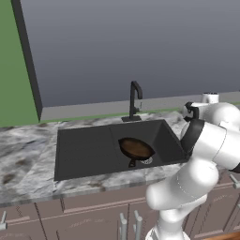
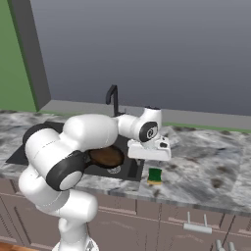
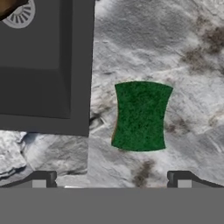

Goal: Pick the pan and sponge and place them into the sink. Then turn on the water.

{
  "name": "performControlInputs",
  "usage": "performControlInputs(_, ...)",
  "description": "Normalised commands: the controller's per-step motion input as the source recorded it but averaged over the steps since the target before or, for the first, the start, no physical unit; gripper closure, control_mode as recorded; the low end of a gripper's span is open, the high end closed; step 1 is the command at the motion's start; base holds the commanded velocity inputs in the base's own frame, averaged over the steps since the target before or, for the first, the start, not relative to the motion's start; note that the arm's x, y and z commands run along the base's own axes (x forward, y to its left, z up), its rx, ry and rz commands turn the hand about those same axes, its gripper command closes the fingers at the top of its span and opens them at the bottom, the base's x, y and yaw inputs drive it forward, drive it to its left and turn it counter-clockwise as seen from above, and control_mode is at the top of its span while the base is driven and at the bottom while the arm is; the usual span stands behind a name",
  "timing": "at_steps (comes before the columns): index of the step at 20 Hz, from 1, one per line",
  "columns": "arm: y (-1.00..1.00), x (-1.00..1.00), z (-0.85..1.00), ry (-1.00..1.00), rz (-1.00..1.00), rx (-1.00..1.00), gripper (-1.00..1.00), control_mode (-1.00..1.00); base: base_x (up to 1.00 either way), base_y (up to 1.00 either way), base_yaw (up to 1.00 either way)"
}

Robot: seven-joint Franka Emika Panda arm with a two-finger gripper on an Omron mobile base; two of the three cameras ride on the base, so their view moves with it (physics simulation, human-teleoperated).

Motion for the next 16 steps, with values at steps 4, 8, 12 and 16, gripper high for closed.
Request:
performControlInputs(4, -0.01, 0.0, -0.15, -0.02, 0.06, 0.0, -1.0, -1.0, 0.0, 0.0, 0.0)
performControlInputs(8, 0.0, 0.0, -0.16, -0.03, 0.05, 0.0, -1.0, -1.0, 0.0, 0.0, 0.0)
performControlInputs(12, -0.02, 0.02, -0.17, -0.02, 0.04, -0.01, -1.0, -1.0, 0.0, 0.0, 0.0)
performControlInputs(16, -0.05, 0.07, -0.13, -0.02, 0.04, -0.01, -1.0, -1.0, 0.0, 0.0, 0.0)
